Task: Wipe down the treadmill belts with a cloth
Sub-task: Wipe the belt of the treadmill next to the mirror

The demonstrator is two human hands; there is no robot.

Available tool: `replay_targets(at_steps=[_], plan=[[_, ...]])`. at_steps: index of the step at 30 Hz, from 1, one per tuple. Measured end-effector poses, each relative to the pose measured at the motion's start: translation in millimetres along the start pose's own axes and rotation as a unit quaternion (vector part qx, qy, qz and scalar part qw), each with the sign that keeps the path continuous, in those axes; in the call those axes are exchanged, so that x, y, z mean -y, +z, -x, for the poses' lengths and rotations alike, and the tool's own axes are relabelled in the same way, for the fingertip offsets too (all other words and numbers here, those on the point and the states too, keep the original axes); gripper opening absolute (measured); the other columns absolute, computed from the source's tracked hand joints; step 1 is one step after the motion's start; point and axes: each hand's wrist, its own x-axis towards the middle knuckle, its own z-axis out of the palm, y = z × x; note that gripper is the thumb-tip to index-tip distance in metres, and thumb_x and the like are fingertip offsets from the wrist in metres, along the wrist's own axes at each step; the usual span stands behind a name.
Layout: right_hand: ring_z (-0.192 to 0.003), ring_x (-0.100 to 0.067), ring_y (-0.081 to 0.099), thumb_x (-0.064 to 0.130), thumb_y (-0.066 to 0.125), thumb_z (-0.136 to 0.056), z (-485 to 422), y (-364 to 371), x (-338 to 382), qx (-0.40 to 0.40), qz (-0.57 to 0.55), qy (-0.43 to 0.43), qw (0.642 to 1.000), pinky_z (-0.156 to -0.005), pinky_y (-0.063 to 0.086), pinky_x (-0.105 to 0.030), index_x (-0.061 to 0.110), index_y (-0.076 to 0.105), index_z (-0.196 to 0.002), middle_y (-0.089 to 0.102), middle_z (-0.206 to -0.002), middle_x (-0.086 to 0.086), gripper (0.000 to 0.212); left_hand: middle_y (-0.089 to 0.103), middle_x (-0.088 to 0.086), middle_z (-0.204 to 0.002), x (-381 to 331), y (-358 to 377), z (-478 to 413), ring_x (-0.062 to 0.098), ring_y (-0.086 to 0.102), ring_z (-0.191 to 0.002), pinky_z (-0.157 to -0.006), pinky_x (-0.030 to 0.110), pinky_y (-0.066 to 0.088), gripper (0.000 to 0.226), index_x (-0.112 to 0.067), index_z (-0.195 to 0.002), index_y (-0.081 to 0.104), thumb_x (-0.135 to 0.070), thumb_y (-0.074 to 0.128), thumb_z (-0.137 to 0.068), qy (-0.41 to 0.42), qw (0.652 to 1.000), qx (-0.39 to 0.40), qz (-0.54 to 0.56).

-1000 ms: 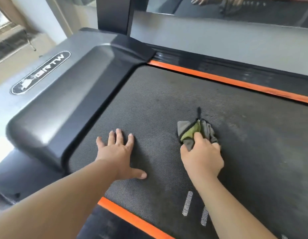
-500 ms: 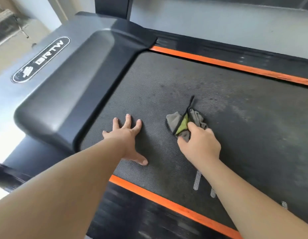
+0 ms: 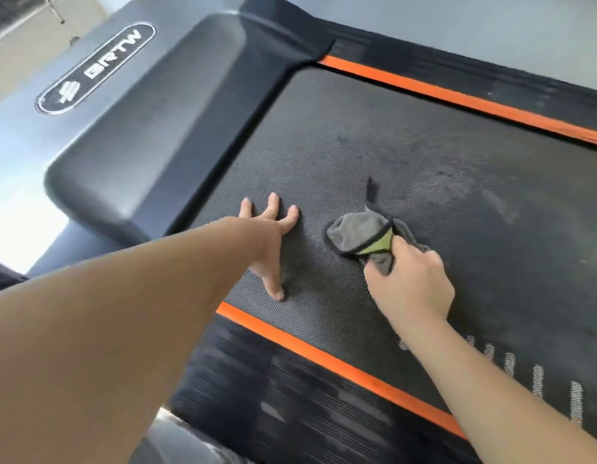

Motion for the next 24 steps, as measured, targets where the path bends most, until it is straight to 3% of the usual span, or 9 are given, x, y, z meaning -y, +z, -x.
replay_targets(at_steps=[3, 6, 9, 12, 14, 16, 18, 21, 24], plan=[[-0.087, -0.028, 0.057, 0.046, 0.060, -0.076, 43, 16, 34, 0.011, 0.004, -0.151, 0.988, -0.055, 0.041, -0.033, 0.025, 0.048, -0.079, 0.061, -0.076, 0.006, 0.024, -0.037, -0.010, -0.163, 0, 3, -1, 0.041, -0.019, -0.155, -0.114, 0.071, 0.030, 0.160, -0.049, -0.154, -0.028, -0.060, 0.096, -0.053, -0.013, 1.000, -0.020, -0.004], [-0.079, -0.022, 0.059, 0.052, 0.055, -0.075, 68, 18, 40, 0.113, -0.024, -0.258, 0.959, -0.056, 0.045, -0.030, 0.023, 0.051, -0.079, 0.052, -0.071, 0.006, 0.029, -0.039, -0.011, -0.163, 0, 6, -3, 0.039, -0.019, -0.155, -0.115, 0.070, 0.029, 0.151, -0.051, -0.152, -0.029, -0.052, 0.094, -0.065, -0.021, 1.000, -0.023, 0.002], [-0.092, -0.019, 0.060, 0.063, 0.055, -0.076, 27, 0, 14, 0.177, 0.004, -0.234, 0.956, -0.069, 0.045, -0.031, 0.033, 0.051, -0.100, 0.043, -0.082, 0.008, 0.039, -0.040, -0.010, -0.162, -1, 3, -2, 0.040, -0.021, -0.155, -0.116, 0.073, 0.025, 0.161, -0.050, -0.152, -0.031, -0.059, 0.096, -0.053, -0.014, 1.000, -0.011, -0.003], [-0.099, -0.031, 0.059, 0.049, 0.062, -0.082, -16, -19, -23, 0.070, 0.009, -0.055, 0.996, -0.075, 0.049, -0.037, 0.027, 0.056, -0.097, 0.045, -0.081, 0.008, 0.027, -0.039, -0.012, -0.162, -1, 2, 1, 0.038, -0.021, -0.155, -0.115, 0.073, 0.025, 0.164, -0.050, -0.153, -0.028, -0.061, 0.097, -0.047, -0.014, 1.000, -0.015, 0.008], [-0.103, -0.035, 0.056, 0.045, 0.063, -0.088, -25, -24, -34, 0.011, -0.038, 0.051, 0.998, -0.075, 0.046, -0.040, 0.022, 0.058, -0.093, 0.059, -0.087, 0.001, 0.023, -0.038, -0.012, -0.163, 0, 2, 1, 0.038, -0.021, -0.155, -0.114, 0.073, 0.026, 0.163, -0.051, -0.154, -0.026, -0.061, 0.097, -0.047, -0.014, 1.000, -0.022, 0.012], [-0.103, -0.036, 0.054, 0.044, 0.063, -0.088, -15, -19, -23, -0.020, 0.007, 0.052, 0.998, -0.071, 0.045, -0.040, 0.020, 0.055, -0.088, 0.065, -0.093, -0.004, 0.025, -0.037, -0.013, -0.163, 1, 2, -1, 0.037, -0.020, -0.155, -0.113, 0.073, 0.026, 0.164, -0.051, -0.154, -0.025, -0.061, 0.098, -0.045, -0.013, 1.000, -0.018, 0.009], [-0.098, -0.035, 0.057, 0.044, 0.065, -0.082, 12, -6, 9, -0.025, 0.025, -0.021, 0.999, -0.065, 0.046, -0.038, 0.020, 0.052, -0.082, 0.065, -0.086, -0.003, 0.027, -0.035, -0.013, -0.164, 2, 4, -3, 0.038, -0.018, -0.156, -0.113, 0.072, 0.029, 0.165, -0.051, -0.155, -0.023, -0.061, 0.098, -0.044, -0.013, 1.000, -0.022, 0.009], [-0.095, -0.030, 0.059, 0.051, 0.064, -0.073, 56, 8, 50, 0.068, 0.021, -0.147, 0.987, -0.066, 0.051, -0.036, 0.023, 0.058, -0.086, 0.065, -0.085, 0.004, 0.031, -0.026, -0.015, -0.167, 2, 6, 3, 0.038, -0.009, -0.157, -0.112, 0.067, 0.037, 0.148, -0.051, -0.158, -0.015, -0.052, 0.096, -0.060, -0.009, 0.998, -0.056, -0.002], [-0.105, -0.014, 0.056, 0.064, 0.075, -0.069, 40, -21, 46, 0.283, -0.078, -0.151, 0.944, -0.093, 0.051, -0.032, 0.035, 0.068, -0.107, 0.063, -0.108, 0.013, 0.049, -0.009, -0.015, -0.171, 9, 7, 12, 0.031, 0.010, -0.158, -0.114, 0.057, 0.040, 0.099, -0.046, -0.162, 0.005, -0.032, 0.072, -0.091, 0.019, 0.995, -0.092, -0.011]])
